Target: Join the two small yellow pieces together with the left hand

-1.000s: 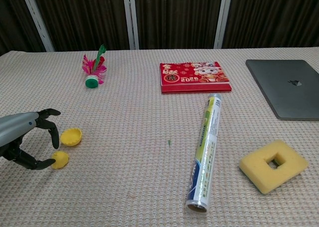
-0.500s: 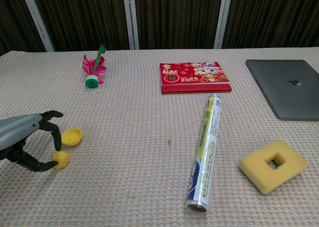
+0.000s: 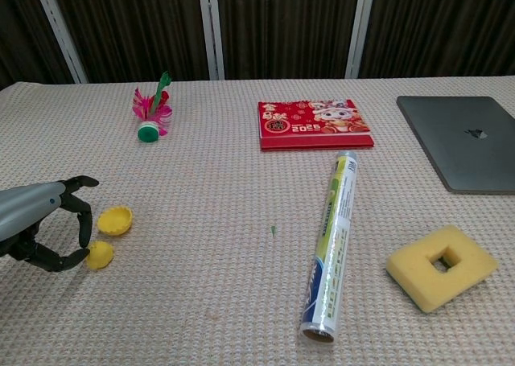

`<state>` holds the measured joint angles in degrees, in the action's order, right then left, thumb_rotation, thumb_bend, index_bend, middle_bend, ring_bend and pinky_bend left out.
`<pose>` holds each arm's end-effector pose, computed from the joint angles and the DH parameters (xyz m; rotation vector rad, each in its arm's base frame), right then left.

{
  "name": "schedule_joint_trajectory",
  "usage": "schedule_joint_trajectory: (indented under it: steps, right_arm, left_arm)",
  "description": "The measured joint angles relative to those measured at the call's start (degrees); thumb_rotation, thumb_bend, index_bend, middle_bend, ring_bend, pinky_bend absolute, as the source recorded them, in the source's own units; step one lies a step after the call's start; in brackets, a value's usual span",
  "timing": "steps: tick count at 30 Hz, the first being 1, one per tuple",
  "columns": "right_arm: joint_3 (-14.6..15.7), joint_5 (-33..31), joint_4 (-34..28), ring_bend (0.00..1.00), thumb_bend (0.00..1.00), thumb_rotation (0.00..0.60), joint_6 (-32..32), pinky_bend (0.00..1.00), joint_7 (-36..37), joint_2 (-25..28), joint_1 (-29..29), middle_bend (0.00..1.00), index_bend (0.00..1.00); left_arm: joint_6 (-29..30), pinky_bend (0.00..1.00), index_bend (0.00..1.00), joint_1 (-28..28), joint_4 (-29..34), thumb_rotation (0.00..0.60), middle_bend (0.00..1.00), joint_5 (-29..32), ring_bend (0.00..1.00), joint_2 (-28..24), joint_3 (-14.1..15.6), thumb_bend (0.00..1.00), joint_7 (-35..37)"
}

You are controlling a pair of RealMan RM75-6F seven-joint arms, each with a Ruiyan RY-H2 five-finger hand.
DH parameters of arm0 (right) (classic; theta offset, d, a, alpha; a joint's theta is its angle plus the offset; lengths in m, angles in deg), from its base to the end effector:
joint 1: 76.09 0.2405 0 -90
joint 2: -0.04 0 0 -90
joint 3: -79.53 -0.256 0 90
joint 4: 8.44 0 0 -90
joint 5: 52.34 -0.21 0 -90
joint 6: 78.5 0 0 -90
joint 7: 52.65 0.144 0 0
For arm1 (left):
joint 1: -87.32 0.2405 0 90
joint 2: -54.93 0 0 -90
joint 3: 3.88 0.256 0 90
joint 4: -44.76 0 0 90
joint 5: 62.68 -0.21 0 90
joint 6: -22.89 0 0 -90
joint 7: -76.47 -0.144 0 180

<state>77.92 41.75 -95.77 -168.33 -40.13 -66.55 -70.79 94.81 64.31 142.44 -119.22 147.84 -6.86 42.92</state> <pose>-0.3014 -0.1781 0.1525 1.4236 -0.9397 1.1530 -0.2109 0.2283 -0.0304 -1.5990 -1.2101 -0.6998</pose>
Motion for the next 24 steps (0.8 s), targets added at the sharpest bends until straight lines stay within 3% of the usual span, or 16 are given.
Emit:
schedule_joint_trajectory:
  steps: [5, 7, 24]
  right_arm:
    - [0.02, 0.07, -0.02, 0.0, 0.0, 0.6, -0.05, 0.0, -0.04, 0.0, -0.01, 0.08, 0.48]
    - [0.02, 0.04, -0.02, 0.0, 0.0, 0.6, -0.01, 0.0, -0.02, 0.01, -0.01, 0.08, 0.48]
    - [0.03, -0.21, -0.08, 0.0, 0.0, 0.6, 0.16, 0.0, 0.89, 0.19, -0.03, 0.08, 0.48]
  left_arm:
    - [0.13, 0.0, 0.51, 0.2, 0.01, 0.6, 0.0, -0.33, 0.0, -0.04, -0.19, 0.21, 0.92]
    - [0.28, 0.0, 0.51, 0.24, -0.31, 0.6, 0.0, -0.86, 0.0, -0.02, -0.17, 0.19, 1.02]
    - [-1.59, 0.0, 0.5, -1.16, -2.28, 0.6, 0.0, 0.99, 0.0, 2.32, -1.05, 0.21, -0.87]
